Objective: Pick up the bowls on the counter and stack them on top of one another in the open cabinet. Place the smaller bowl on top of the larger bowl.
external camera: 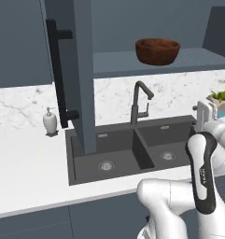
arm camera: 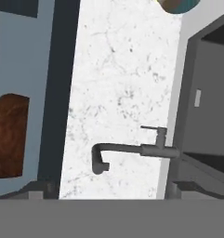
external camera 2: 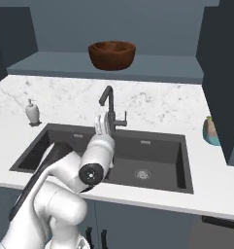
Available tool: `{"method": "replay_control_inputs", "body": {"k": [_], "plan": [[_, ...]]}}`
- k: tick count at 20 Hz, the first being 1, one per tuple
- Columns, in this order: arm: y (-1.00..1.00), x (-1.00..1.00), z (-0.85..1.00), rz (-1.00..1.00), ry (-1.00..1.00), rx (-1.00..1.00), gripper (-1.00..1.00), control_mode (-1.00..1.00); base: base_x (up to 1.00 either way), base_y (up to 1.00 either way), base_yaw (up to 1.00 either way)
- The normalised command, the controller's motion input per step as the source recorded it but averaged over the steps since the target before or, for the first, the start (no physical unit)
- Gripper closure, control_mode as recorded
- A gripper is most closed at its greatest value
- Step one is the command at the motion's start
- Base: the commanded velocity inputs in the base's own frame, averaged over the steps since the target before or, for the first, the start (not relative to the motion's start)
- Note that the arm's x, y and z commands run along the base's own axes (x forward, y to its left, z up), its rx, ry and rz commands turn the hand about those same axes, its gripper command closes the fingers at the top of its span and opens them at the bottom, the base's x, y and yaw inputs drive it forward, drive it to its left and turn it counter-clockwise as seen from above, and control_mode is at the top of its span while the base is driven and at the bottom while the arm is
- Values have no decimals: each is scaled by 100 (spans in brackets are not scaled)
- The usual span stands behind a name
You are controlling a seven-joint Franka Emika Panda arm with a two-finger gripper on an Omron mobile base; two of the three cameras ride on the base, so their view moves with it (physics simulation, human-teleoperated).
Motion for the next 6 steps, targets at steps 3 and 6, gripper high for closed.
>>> {"method": "replay_control_inputs", "body": {"k": [3, 6], "plan": [[0, 0, 0, 0, 3, 2, -100, -100, 0, 0, 0], [0, 0, 0, 0, 0, 0, -100, -100, 0, 0, 0]]}}
